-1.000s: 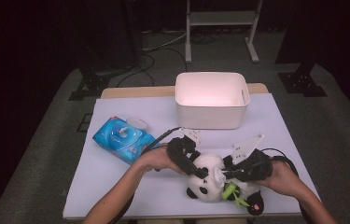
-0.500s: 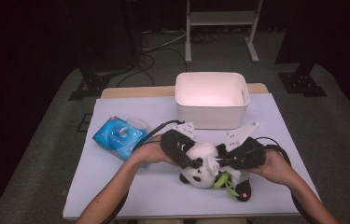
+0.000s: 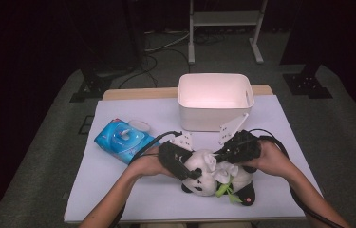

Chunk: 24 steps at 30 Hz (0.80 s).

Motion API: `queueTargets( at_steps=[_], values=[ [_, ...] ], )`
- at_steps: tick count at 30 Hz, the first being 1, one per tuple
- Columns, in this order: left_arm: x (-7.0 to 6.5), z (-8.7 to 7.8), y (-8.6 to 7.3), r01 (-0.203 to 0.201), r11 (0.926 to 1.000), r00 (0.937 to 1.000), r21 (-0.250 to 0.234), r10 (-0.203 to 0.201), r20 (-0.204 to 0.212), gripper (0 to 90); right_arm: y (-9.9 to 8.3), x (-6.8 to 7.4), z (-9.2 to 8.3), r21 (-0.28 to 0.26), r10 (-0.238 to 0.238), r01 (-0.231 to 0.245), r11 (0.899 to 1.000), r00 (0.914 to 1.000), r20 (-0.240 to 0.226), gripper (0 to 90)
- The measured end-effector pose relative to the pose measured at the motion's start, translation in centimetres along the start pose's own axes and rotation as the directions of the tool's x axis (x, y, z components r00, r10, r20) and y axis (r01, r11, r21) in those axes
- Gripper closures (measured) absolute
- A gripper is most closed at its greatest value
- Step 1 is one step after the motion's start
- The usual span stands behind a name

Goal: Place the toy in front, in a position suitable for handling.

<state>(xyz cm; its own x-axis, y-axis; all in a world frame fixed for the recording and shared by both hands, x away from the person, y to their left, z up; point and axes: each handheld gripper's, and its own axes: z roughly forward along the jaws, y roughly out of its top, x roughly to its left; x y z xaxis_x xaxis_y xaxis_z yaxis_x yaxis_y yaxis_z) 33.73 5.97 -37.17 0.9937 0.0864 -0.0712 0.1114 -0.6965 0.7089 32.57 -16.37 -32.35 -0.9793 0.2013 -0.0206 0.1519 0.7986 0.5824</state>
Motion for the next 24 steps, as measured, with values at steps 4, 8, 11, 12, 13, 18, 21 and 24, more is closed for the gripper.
queueTargets(
  at_steps=[4, 8, 11, 12, 13, 18, 21, 24],
  values=[
    [0.2, 0.1, 0.0, 0.015, 0.9999, 0.9999, 0.005, -0.015, 0.008, 19.6, -0.3, 0.3, 0.4, 0.015, 0.009, -0.008, 1.000, 0.9997, -0.022, 84.9],
    [0.3, -0.2, 0.1, 0.049, 0.9988, 0.9981, 0.000, -0.049, 0.037, 14.2, -0.3, 0.9, 0.6, 0.034, -0.002, 0.003, 0.999, 0.9997, -0.025, 85.0],
    [0.5, -0.6, 0.0, 0.071, 0.9975, 0.9965, -0.005, -0.071, 0.046, 16.4, -0.3, 1.5, 0.7, 0.048, -0.007, 0.009, 0.999, 0.9987, -0.051, 84.9],
    [0.5, -0.6, -0.1, 0.065, 0.9978, 0.9964, -0.009, -0.064, 0.054, 17.6, -0.2, 1.6, 0.6, 0.051, -0.013, 0.015, 0.999, 0.9986, -0.052, 84.9],
    [0.4, -0.6, -0.2, 0.057, 0.9983, 0.9968, -0.014, -0.056, 0.058, 20.3, -0.2, 1.8, 0.6, 0.055, -0.017, 0.019, 0.998, 0.9988, -0.045, 84.8],
    [0.2, -0.5, -0.4, 0.044, 0.9987, 0.9974, -0.024, -0.043, 0.057, 22.9, 0.5, 2.0, 0.4, 0.063, -0.033, 0.036, 0.997, 0.9986, -0.040, 84.8],
    [0.0, -0.5, -0.2, 0.030, 0.9994, 0.9981, -0.020, -0.029, 0.054, 23.2, 1.1, 1.9, 0.4, 0.050, -0.041, 0.044, 0.998, 0.9982, -0.043, 84.8],
    [-0.2, -0.5, -0.1, 0.026, 0.9995, 0.9984, -0.019, -0.025, 0.051, 23.2, 1.8, 1.8, 0.4, 0.033, -0.051, 0.052, 0.998, 0.9981, -0.035, 84.8]
  ],
)
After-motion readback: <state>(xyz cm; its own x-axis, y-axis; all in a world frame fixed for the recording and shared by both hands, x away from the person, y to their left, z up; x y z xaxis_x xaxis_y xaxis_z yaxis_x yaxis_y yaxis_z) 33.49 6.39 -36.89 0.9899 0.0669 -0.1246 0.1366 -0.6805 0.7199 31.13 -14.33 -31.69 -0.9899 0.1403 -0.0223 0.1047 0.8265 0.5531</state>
